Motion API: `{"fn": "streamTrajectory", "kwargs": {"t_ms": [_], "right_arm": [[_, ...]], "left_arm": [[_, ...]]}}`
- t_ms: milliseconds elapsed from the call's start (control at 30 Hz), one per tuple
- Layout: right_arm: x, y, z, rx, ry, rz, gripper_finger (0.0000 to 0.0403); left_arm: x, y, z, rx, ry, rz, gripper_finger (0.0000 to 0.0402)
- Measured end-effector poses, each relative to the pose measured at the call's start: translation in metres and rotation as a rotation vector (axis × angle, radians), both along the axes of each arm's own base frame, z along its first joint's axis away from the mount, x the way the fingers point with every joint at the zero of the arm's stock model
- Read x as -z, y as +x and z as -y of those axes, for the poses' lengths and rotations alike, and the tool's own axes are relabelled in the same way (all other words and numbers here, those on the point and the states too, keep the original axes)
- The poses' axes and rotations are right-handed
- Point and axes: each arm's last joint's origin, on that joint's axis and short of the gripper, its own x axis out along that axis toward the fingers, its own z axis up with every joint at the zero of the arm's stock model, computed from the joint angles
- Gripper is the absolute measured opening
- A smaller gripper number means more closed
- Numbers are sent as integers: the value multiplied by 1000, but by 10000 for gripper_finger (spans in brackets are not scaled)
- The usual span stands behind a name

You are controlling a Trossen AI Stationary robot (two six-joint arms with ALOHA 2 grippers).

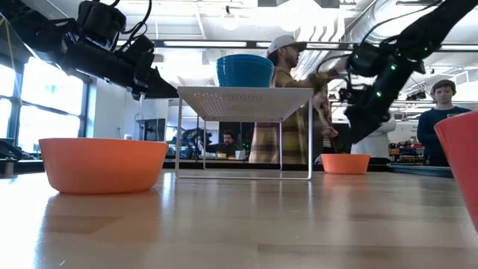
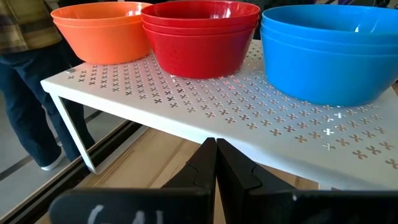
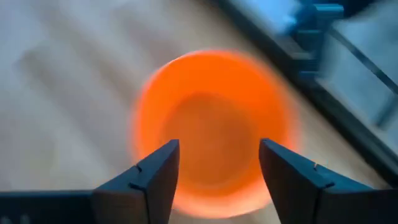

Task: Pick & Place Mini bowls
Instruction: Stack the orange bowl on top of the other orange bowls on the shelf

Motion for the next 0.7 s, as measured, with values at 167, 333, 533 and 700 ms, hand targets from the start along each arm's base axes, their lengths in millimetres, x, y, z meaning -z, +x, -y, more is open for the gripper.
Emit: {"fn": "streamTrajectory", "kwargs": {"t_ms": [167,333,533,700], "right_arm": [[-24,-12,22,399,35,134,215],[-13,-26,34,622,216,193,204],[0,-21,44,714,285,157,190],[5,-17,53,754,348,151,163]], "left_arm": [[0,0,0,-2,1,0,5],[0,0,0,-2,0,0,5],[0,0,0,-2,0,0,5],[0,0,0,-2,0,-1,5]]}}
